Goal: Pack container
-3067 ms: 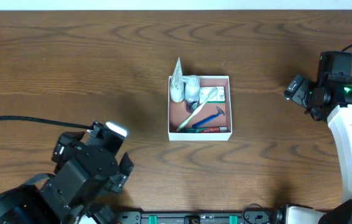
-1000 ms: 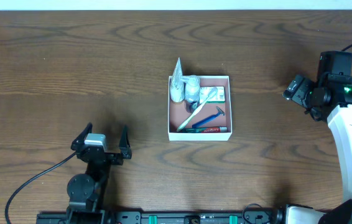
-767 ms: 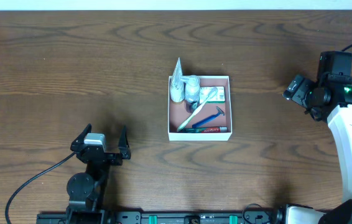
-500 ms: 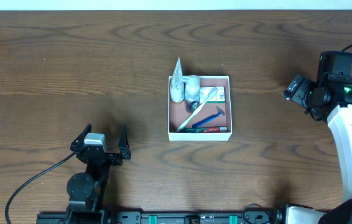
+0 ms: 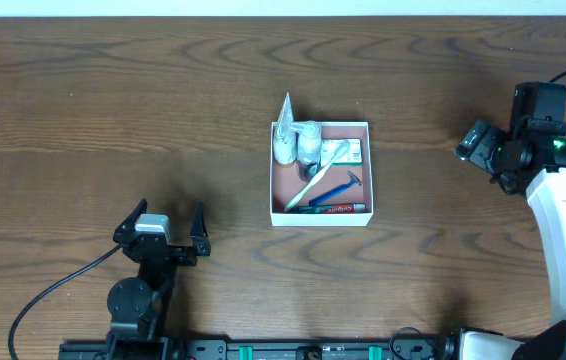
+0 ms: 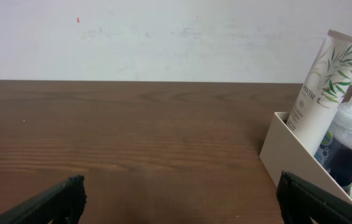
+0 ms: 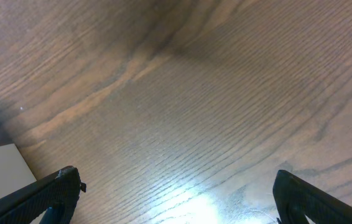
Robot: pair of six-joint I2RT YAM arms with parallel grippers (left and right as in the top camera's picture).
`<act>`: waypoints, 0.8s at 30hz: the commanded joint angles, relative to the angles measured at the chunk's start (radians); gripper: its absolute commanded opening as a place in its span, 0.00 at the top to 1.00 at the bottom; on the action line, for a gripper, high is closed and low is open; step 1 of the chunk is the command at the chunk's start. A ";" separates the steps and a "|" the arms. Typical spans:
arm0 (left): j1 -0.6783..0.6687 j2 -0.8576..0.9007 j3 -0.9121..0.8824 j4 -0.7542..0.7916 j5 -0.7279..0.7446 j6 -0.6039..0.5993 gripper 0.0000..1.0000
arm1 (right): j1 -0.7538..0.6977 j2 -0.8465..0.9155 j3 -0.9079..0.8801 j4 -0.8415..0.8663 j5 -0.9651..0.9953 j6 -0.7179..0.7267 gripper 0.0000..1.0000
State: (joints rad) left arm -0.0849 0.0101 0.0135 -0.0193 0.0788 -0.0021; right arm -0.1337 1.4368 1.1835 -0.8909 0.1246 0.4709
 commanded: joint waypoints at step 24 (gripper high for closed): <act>0.008 -0.006 -0.010 -0.044 0.019 0.009 0.02 | 0.168 -0.640 -0.089 0.001 0.006 0.007 0.01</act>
State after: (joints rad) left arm -0.0849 0.0101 0.0147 -0.0212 0.0788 -0.0025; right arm 0.0040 0.8810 1.1446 -0.8825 0.1242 0.4713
